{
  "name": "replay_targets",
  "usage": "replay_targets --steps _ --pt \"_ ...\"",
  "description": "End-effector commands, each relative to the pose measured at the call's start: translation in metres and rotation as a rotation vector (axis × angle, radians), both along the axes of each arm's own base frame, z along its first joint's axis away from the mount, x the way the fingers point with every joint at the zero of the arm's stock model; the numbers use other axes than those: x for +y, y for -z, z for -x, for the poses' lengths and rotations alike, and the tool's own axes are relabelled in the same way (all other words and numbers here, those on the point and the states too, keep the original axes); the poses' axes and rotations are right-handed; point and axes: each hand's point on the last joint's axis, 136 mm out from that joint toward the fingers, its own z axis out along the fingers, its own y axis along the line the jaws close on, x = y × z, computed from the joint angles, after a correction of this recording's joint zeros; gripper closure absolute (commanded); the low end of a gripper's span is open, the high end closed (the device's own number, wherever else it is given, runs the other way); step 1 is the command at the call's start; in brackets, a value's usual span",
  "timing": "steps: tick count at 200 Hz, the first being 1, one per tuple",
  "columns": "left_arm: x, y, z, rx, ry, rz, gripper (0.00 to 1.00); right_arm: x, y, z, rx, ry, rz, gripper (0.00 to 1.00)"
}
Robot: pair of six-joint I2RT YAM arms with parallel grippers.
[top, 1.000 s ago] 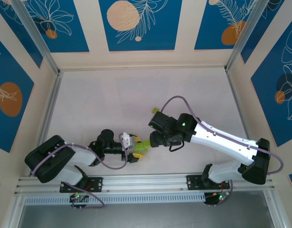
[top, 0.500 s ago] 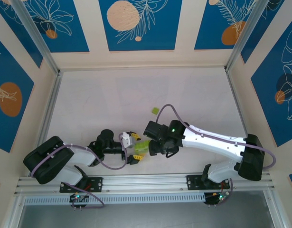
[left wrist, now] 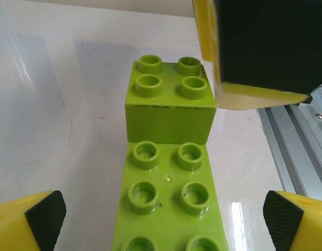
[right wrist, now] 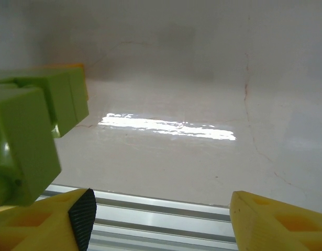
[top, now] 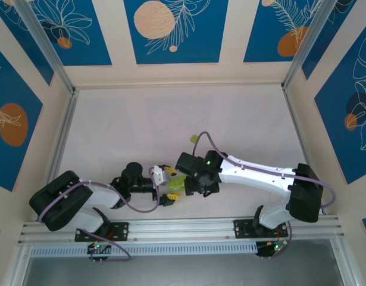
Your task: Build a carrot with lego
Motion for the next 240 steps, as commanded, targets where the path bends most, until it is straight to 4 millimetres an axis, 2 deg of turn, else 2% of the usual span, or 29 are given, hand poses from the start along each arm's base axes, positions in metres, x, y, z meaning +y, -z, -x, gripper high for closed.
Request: replay_targets --steps 1,117,194,240 --pt "-0.002 -0.001 0.002 -0.005 0.016 -0.001 0.01 -0.012 0.0 0.0 0.008 0.021 0.011 0.31" --pt "-0.004 0.0 0.001 -0.001 0.021 -0.005 0.01 -0.012 0.007 -0.04 -0.03 0.014 -0.014 0.31" --pt "-0.004 0.001 0.001 0.002 0.023 -0.009 0.01 -0.003 0.017 -0.067 -0.037 -0.002 -0.033 0.32" --pt "-0.005 0.001 0.001 0.006 0.024 -0.011 0.01 0.006 0.015 -0.078 -0.05 -0.012 -0.043 0.32"
